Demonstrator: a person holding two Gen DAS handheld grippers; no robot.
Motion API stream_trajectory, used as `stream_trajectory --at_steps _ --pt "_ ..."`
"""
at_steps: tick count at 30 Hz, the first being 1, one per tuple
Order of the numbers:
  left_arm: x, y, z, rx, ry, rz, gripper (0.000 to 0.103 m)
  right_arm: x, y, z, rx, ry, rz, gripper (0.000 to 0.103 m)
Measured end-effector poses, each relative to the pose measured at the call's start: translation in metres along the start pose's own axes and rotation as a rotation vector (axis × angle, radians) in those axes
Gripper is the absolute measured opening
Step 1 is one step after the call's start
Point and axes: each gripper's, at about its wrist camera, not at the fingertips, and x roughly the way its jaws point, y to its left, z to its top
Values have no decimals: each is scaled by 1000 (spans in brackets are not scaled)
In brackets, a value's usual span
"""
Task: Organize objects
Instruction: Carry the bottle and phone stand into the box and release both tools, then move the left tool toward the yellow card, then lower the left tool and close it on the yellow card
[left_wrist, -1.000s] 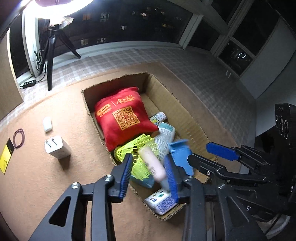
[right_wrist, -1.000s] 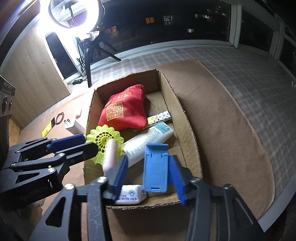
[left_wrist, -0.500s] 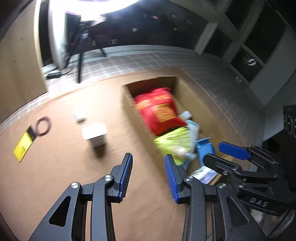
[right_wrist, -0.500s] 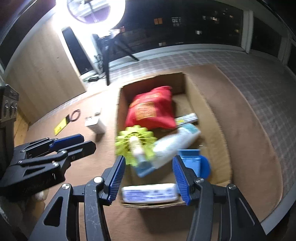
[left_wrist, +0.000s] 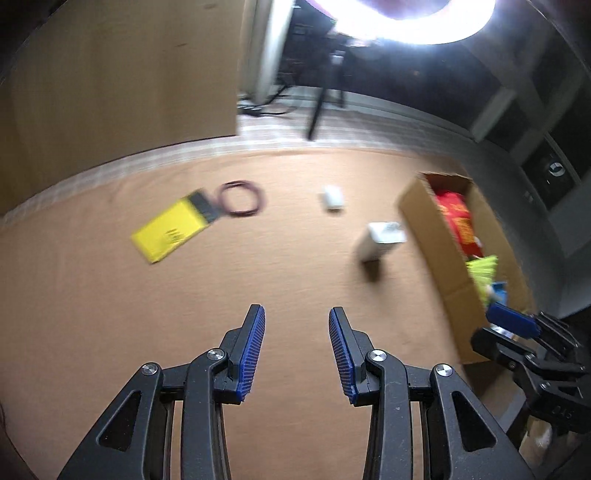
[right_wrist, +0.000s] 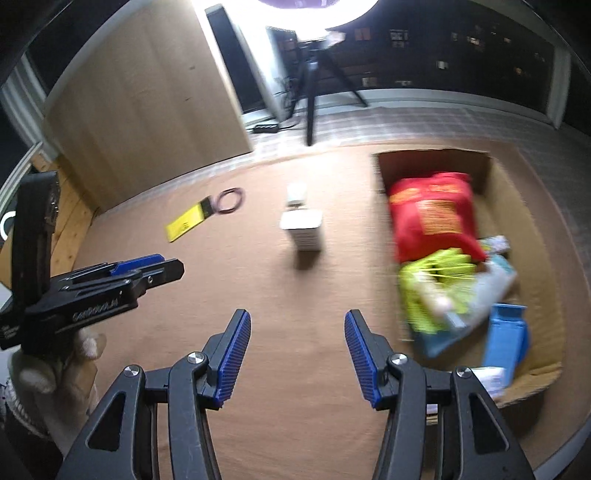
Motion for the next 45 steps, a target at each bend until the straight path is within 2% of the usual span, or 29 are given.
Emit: stream_trajectory --at_steps 4,9,11,13,17,22,28,32,39,45 --pt "-4 42 0 -39 2 30 39 10 24 1 -14 13 29 49" --pt "1 74 11 -24 17 69 41 20 48 1 -22 19 53 49" --pt "7 86 22 -14 21 76 53 23 56 0 -22 24 58 49" --pt "13 97 34 -4 23 74 58 24 61 -3 -18 30 61 49" --pt "32 110 59 9 49 43 60 25 60 -11 2 44 56 49" --pt "65 128 84 -51 85 18 64 25 50 -24 26 73 27 49" --pt "93 136 98 -102 104 -5 65 23 32 -38 63 104 2 49" --pt "106 132 104 -81 122 14 65 22 21 -40 88 111 0 49" --pt "115 114 104 41 158 28 66 19 14 -37 87 103 -5 49" --pt "117 94 98 143 173 88 67 22 11 -36 100 114 4 49"
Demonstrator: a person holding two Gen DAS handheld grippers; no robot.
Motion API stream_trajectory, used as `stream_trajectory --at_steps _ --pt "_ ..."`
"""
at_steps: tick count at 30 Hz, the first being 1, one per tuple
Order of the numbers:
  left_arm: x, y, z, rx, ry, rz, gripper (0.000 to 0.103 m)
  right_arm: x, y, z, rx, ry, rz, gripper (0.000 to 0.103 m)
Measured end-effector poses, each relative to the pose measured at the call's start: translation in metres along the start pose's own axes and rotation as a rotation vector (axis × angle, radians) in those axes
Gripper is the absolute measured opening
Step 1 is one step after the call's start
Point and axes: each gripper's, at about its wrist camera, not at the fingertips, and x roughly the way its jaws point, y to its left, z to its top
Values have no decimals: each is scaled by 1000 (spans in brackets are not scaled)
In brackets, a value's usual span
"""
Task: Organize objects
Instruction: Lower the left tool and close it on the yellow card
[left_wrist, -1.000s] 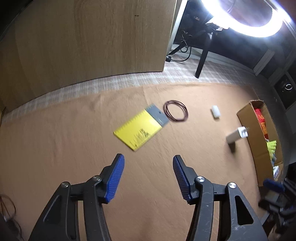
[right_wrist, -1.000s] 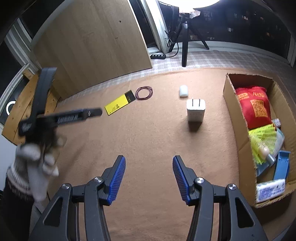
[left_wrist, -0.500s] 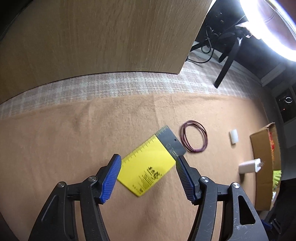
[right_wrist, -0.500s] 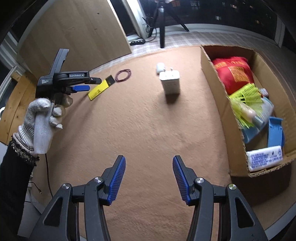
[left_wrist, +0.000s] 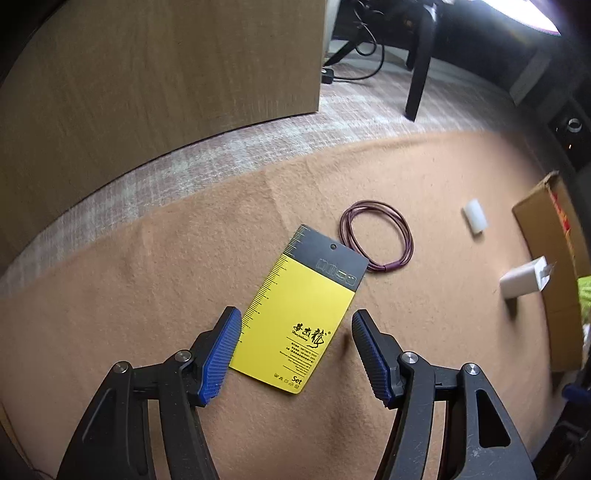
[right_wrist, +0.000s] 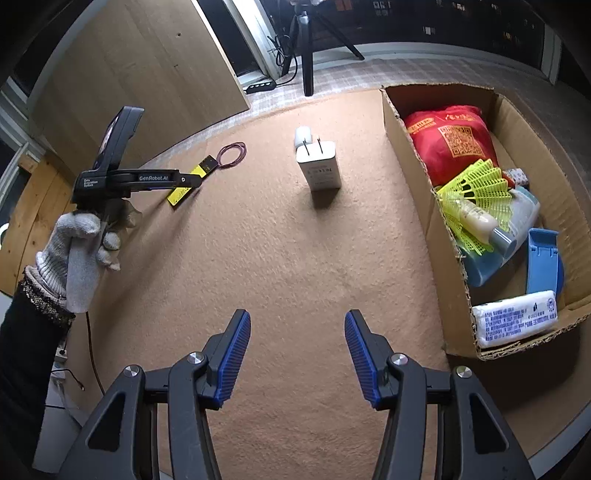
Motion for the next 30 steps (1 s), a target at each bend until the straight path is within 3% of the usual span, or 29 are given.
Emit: stream_trajectory --at_steps 4,9,13,18,22,23,28,30 --pt "5 -4 4 4 -5 39 81 0 -2 0 6 7 3 49" --pt "11 -8 3 26 -4 59 81 -3 -4 -7 5 14 2 49" --pt "6 -11 1 28 -18 49 61 -4 -7 -10 16 19 0 49" --pt "3 -21 -8 35 -19 48 57 -7 -8 -7 18 10 1 49" --pt "-5 -33 -24 34 -41 50 38 -10 -10 -5 13 -2 6 49" --pt "-6 -36 -27 38 -39 48 27 -11 -11 -4 13 -5 8 49" --pt "-16 -43 -37 46 -71 50 26 -15 -16 -1 6 -12 13 49" --pt "-21 -37 -33 21 -79 38 36 -19 -17 -2 -3 -18 10 49"
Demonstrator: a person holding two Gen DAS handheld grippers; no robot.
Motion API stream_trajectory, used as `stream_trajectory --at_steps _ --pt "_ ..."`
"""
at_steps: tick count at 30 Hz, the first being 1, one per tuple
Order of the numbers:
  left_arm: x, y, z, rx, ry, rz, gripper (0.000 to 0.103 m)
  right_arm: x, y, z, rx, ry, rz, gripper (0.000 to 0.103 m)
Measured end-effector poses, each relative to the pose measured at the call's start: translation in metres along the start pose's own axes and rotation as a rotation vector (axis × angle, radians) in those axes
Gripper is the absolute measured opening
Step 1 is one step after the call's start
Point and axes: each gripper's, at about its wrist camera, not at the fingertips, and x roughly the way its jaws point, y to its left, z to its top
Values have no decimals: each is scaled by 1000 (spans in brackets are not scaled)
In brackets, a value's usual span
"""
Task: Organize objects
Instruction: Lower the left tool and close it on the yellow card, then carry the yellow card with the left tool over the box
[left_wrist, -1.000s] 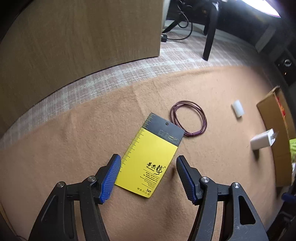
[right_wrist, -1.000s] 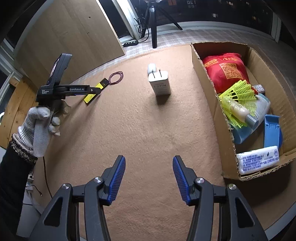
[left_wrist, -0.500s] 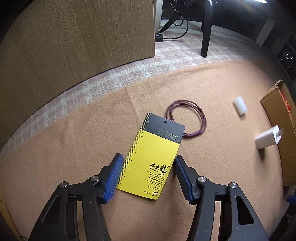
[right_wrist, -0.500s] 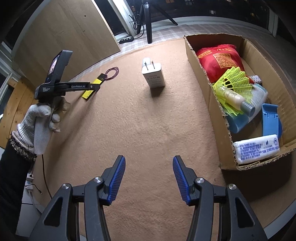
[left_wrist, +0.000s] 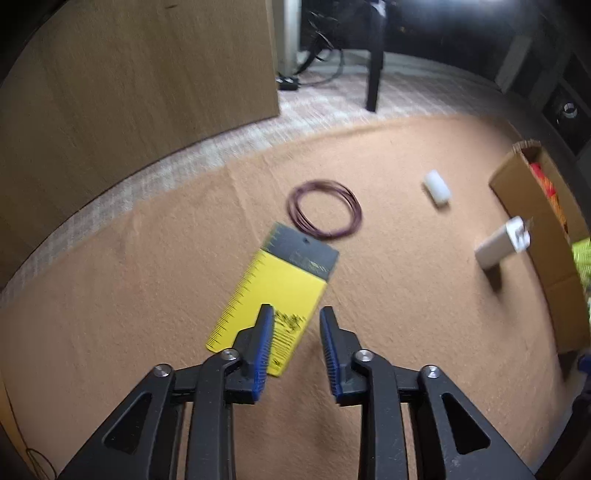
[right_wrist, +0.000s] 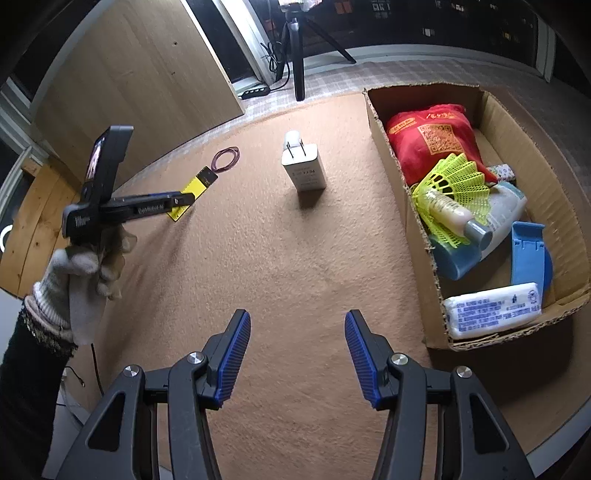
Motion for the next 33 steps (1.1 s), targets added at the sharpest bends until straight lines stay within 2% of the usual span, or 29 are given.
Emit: stream_trajectory --at_steps 2,4,7,10,15,18,20,29,33 --pt "3 9 13 -43 -5 -1 67 -2 -1 -1 -1 0 -1 49" --pt "7 21 21 -94 -6 -23 74 -2 -2 -4 4 3 -1 49" --pt "17 31 25 -146 21 -44 74 -2 -7 -9 8 11 -7 49" --pt "25 30 26 -143 43 -46 74 -4 -13 -15 21 13 -15 49" --pt "30 17 21 -85 67 -42 72 -9 -26 -18 57 6 -17 49" --pt "30 0 15 0 79 1 64 -11 -27 -19 62 3 -12 49" --pt "29 -11 11 45 75 20 55 -10 -27 -18 61 2 -8 49" --pt "20 -28 -3 42 66 35 55 -11 -18 -13 38 -8 2 49" --pt "5 -47 -19 57 36 32 55 -12 -17 -11 30 -13 0 49"
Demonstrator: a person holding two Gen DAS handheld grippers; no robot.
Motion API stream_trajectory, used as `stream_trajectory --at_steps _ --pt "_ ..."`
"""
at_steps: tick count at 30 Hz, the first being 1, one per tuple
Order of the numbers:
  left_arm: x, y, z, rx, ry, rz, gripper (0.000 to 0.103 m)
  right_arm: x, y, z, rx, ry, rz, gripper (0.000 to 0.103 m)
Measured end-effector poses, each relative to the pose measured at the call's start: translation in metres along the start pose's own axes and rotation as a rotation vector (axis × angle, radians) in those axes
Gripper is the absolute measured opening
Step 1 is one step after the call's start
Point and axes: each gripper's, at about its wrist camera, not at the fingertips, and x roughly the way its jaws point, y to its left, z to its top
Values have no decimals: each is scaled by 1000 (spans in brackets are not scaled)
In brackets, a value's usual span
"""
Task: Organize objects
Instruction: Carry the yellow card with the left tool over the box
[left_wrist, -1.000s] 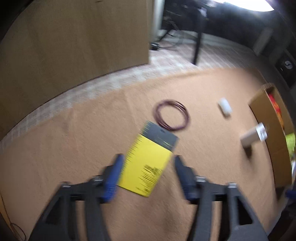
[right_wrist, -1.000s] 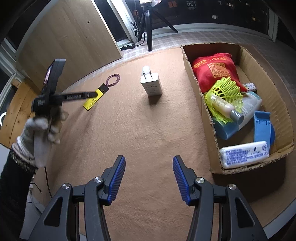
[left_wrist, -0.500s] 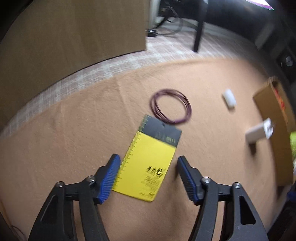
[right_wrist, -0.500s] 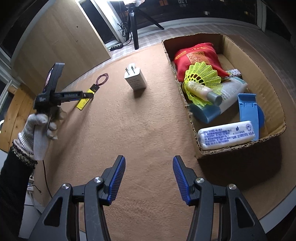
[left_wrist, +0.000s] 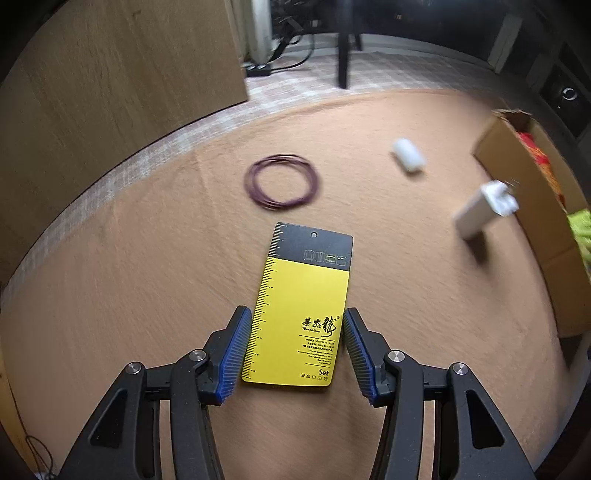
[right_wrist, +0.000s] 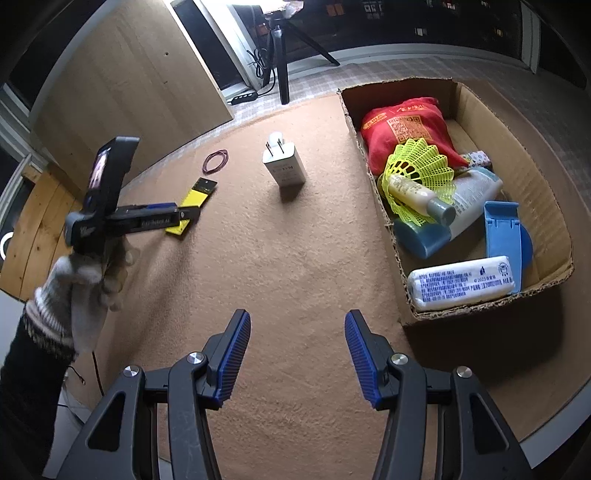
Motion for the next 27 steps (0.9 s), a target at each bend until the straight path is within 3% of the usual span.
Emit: stream_trajectory --at_steps 8,16,27 --pt "-56 -56 -29 20 -109 -50 55 -6 -4 11 -19 -26 -28 49" --pt "-97 -105 -24 52 -193 -111 55 -14 -16 26 -33 -60 -83 49" --pt "-110 -172 -2 111 -220 -174 55 -27 -57 36 9 -89 -163 50"
